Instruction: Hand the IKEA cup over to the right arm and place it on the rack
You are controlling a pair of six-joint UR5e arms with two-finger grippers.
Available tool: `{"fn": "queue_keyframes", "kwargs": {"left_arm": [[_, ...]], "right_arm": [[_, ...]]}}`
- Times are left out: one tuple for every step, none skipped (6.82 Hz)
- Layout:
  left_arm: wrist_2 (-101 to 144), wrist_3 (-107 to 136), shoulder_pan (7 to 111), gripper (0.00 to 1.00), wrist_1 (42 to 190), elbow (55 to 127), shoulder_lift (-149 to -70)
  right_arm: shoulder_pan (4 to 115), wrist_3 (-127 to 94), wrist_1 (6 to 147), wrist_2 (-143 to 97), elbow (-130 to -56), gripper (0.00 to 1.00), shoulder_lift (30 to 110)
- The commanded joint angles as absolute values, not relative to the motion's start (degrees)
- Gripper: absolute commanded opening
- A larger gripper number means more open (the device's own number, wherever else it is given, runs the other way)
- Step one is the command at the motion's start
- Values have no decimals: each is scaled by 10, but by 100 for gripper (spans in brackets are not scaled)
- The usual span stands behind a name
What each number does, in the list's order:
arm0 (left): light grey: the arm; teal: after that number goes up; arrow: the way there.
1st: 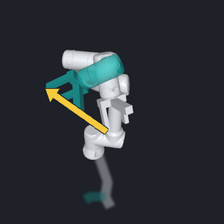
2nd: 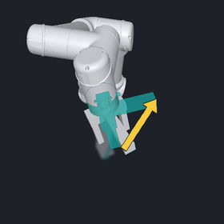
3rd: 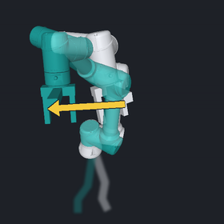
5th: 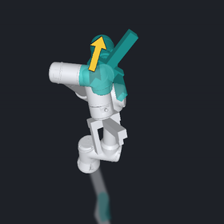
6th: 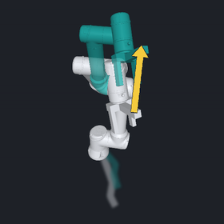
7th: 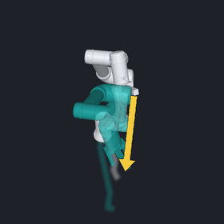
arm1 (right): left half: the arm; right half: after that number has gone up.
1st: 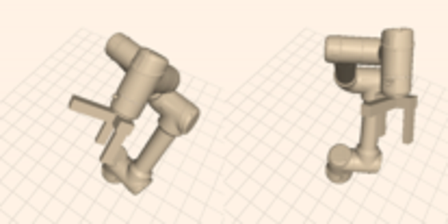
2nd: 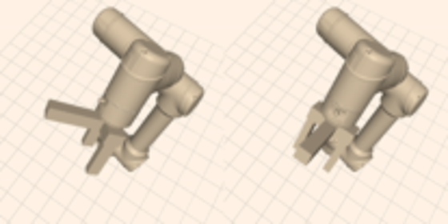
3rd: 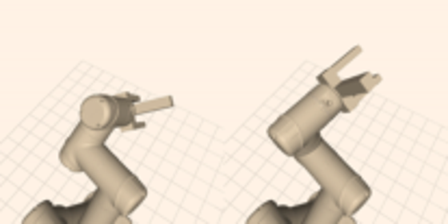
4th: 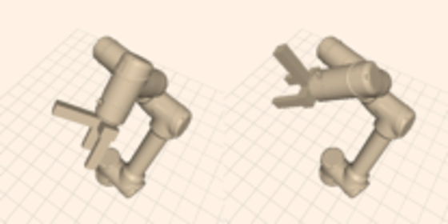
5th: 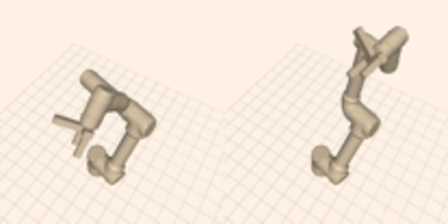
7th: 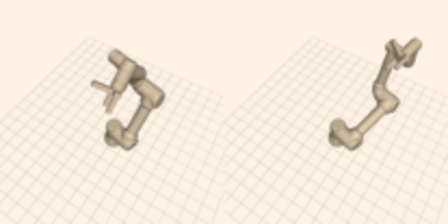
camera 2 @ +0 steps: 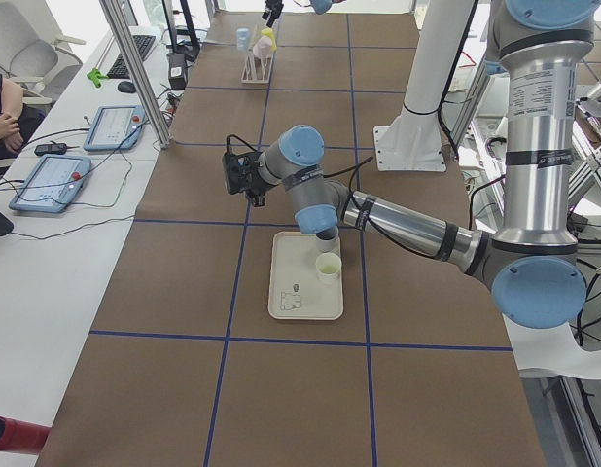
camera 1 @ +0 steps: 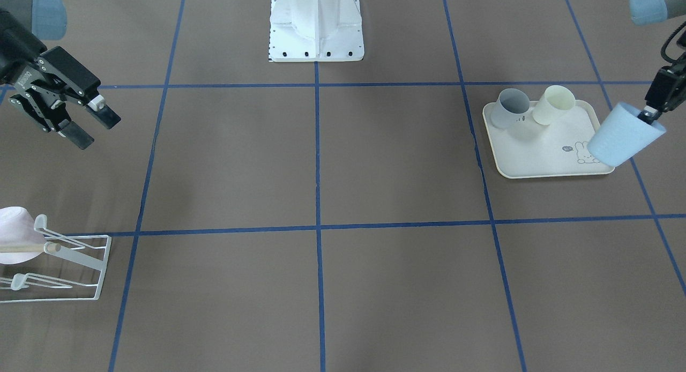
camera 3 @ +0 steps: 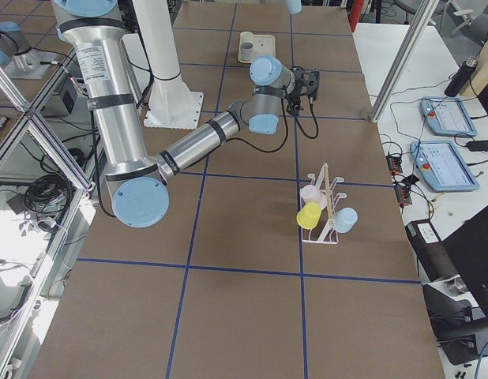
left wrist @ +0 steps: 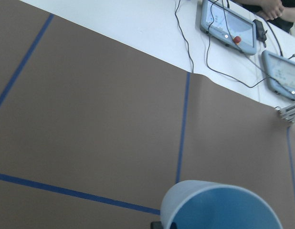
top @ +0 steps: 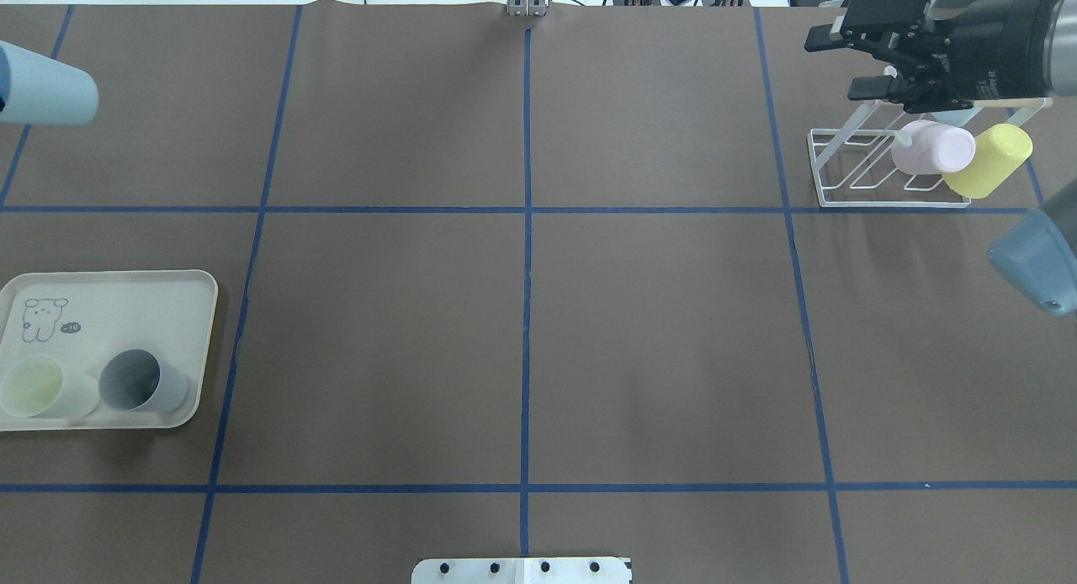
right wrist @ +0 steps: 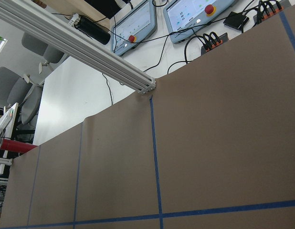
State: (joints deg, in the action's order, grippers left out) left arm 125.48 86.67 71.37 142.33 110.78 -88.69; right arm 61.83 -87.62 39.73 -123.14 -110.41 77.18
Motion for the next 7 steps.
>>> {"fn": "queue_keyframes", "kwargs": {"left_arm": [[1095,1078,579,0,1463,1115,-927],[1023,1168,524,0,1478,1114,-952],[973,1264,490,0,1482,1114,-984],[907,1362,449,0,1506,1111,-1007],[833,1434,401,0,1548,1105,-1021],[797,1491,379,0,1586,1102,-1026],[768,1551,362,0,1634,1092,-1047]], "right_arm": [[617,-878,396,-1230,-1105,100,771],[616,-879,396,-1230,-1106,100,769],[614,-879,376,-1230,-1105,100,767],[611,-900,341,-1227,-1098,100,767],[606,-933,303,-1214,-1083,100,756],[586,-979,270,-1182,-1066,100,740],[554,-1003,238,-1136,-1060,100,735]]}}
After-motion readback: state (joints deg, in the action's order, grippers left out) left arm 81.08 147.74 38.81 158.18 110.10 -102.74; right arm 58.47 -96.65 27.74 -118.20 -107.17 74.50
